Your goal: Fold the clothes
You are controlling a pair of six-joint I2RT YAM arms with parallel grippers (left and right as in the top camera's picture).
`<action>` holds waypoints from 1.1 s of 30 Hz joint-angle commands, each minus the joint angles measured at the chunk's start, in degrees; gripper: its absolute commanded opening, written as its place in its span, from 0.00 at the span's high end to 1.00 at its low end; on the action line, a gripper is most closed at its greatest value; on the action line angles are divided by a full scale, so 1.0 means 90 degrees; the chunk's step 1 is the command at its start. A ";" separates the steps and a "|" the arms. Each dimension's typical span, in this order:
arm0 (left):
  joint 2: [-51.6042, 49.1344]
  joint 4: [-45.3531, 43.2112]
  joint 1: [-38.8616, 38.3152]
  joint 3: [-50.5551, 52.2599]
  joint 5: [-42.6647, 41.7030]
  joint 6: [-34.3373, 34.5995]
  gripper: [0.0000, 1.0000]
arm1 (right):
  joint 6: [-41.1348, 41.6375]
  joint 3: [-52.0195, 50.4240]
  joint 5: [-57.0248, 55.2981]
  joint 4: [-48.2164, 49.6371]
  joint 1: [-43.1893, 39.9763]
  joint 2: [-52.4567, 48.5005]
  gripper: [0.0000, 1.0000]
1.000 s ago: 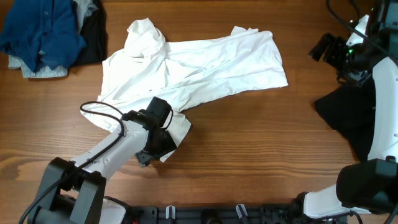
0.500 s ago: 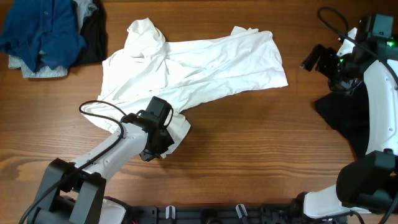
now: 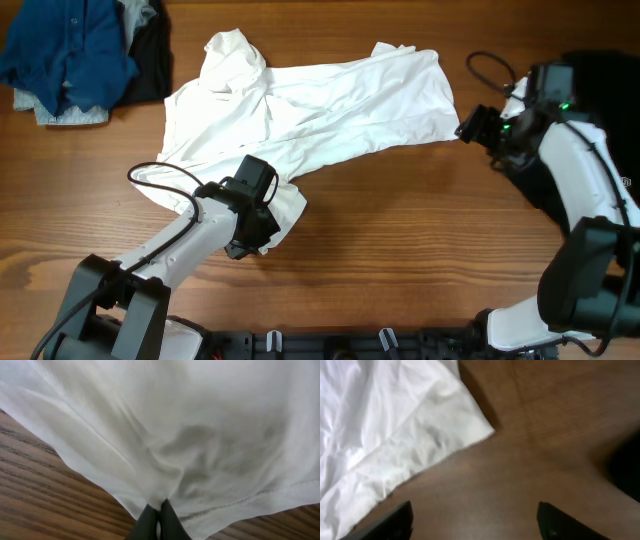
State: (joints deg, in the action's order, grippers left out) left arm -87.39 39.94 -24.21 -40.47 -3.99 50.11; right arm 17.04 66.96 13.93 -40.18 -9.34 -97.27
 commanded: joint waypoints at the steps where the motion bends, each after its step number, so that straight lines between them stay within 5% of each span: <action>1: -0.0075 -0.0053 -0.0007 0.0182 -0.0170 0.0005 0.96 | 0.0260 -0.0466 0.0068 0.0831 0.0172 -0.0177 0.28; 17: -0.0075 -0.0070 -0.0007 0.0182 -0.0049 0.0007 0.96 | 0.0629 -0.0578 0.0136 0.2443 0.0211 -0.1785 0.49; 18: -0.0075 -0.0068 -0.0007 0.0182 -0.0041 0.0007 0.96 | 0.0627 -0.0578 0.0131 0.2458 0.0211 -0.1824 0.54; 21: -0.0075 -0.0068 -0.0007 0.0182 0.0005 0.0007 0.96 | 0.0624 -0.0578 0.0107 0.2475 0.0209 -0.1834 0.96; 28: -0.0075 -0.0053 0.0182 0.0182 0.0107 0.0007 0.96 | 0.0493 -0.0500 -0.0163 0.2208 -0.0158 -0.1246 0.96; 33: -0.0068 0.0187 0.0636 0.0168 0.0085 -0.0049 0.96 | -0.0279 0.0121 -0.0279 0.1083 -0.0940 -0.0367 0.96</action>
State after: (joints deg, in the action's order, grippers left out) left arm -87.37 40.05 -21.74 -40.45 -4.86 50.09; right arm 19.77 63.24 14.11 -26.89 -12.82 -107.44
